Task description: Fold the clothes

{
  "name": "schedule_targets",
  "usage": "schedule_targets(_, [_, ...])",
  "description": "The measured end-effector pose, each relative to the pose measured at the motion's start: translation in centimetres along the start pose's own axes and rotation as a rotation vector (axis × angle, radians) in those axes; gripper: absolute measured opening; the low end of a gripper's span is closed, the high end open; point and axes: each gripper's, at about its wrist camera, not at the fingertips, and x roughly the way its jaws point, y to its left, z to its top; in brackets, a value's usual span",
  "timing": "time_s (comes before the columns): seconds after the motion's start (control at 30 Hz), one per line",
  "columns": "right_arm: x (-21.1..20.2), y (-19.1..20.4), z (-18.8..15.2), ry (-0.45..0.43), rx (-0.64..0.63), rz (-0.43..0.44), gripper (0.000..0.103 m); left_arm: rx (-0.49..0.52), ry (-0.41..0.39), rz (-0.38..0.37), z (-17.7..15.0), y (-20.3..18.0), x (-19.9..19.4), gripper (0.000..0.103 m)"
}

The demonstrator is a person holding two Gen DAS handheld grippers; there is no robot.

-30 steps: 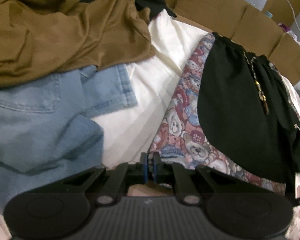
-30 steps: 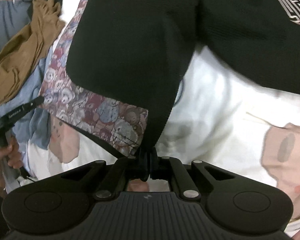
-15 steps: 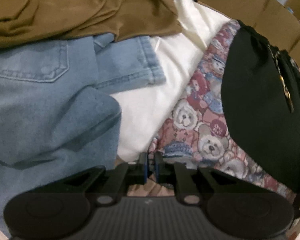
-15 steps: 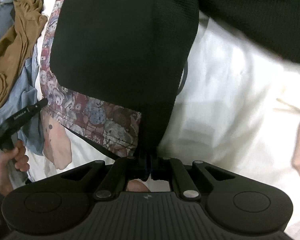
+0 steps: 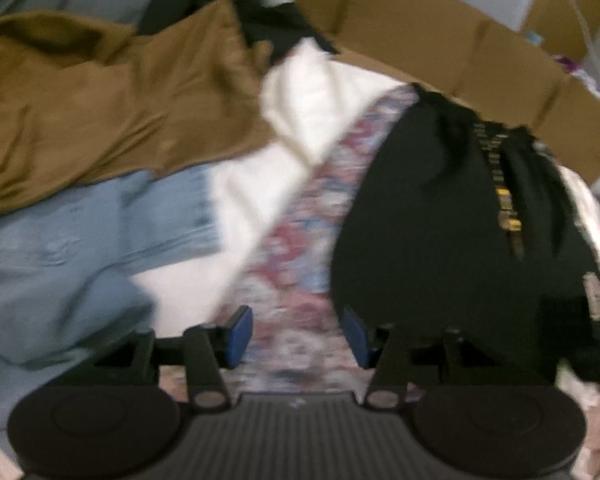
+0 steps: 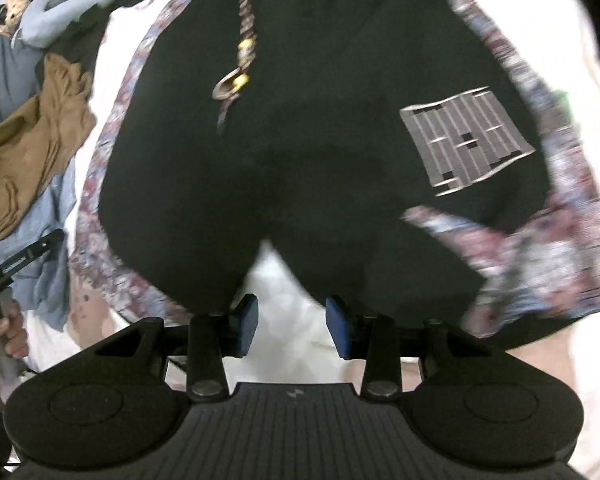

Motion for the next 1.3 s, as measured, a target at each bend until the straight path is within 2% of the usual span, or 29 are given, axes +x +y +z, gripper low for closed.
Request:
schedule_targets(0.23, [-1.9,-3.8,-0.6,0.050,-0.088,-0.080,0.044,0.071,0.053,-0.094,-0.4,-4.5,1.2,0.057])
schedule_targets(0.43, [-0.2,-6.8,-1.9,0.002,-0.064,-0.063,0.045,0.097,0.102,-0.147,-0.4,-7.7,2.3,0.057])
schedule_targets(0.5, [0.5,-7.8,-2.4,-0.032,-0.022,-0.032,0.045,0.106,0.096,-0.134,-0.4,-8.6,2.1,0.057])
schedule_targets(0.63, [0.9,-9.1,-3.3,-0.148,0.048,0.033,0.045,0.087,0.107,-0.153,-0.2,-9.7,2.1,0.057])
schedule_targets(0.8, [0.9,-9.9,-4.3,-0.285,0.149,0.110,0.044,0.118,0.078,-0.181,0.1,-11.3,2.1,0.057])
schedule_targets(0.87, [0.7,-10.3,-4.6,-0.314,0.195,0.155,0.031,0.132,0.060,-0.204,0.0,-11.9,2.1,0.057])
schedule_targets(0.9, [0.7,-10.2,-4.6,-0.313,0.184,0.156,0.014,0.130,0.061,-0.211,-0.1,-12.3,2.2,0.057])
schedule_targets(0.93, [0.7,-9.9,-4.5,-0.307,0.157,0.150,0.004,0.128,0.063,-0.218,-0.2,-12.7,2.3,0.057])
schedule_targets(1.03, [0.0,-9.3,-4.6,-0.291,0.095,0.156,0.000,0.128,0.074,-0.249,-0.8,-13.8,2.3,0.056])
schedule_targets(1.13, [-1.2,-8.5,-5.2,-0.280,0.056,0.197,0.000,0.148,0.082,-0.274,-1.4,-14.7,2.1,0.056])
schedule_targets(1.3, [-2.7,-6.9,-7.2,-0.225,-0.022,0.227,0.000,0.120,0.113,-0.338,-1.4,-15.2,1.9,0.056])
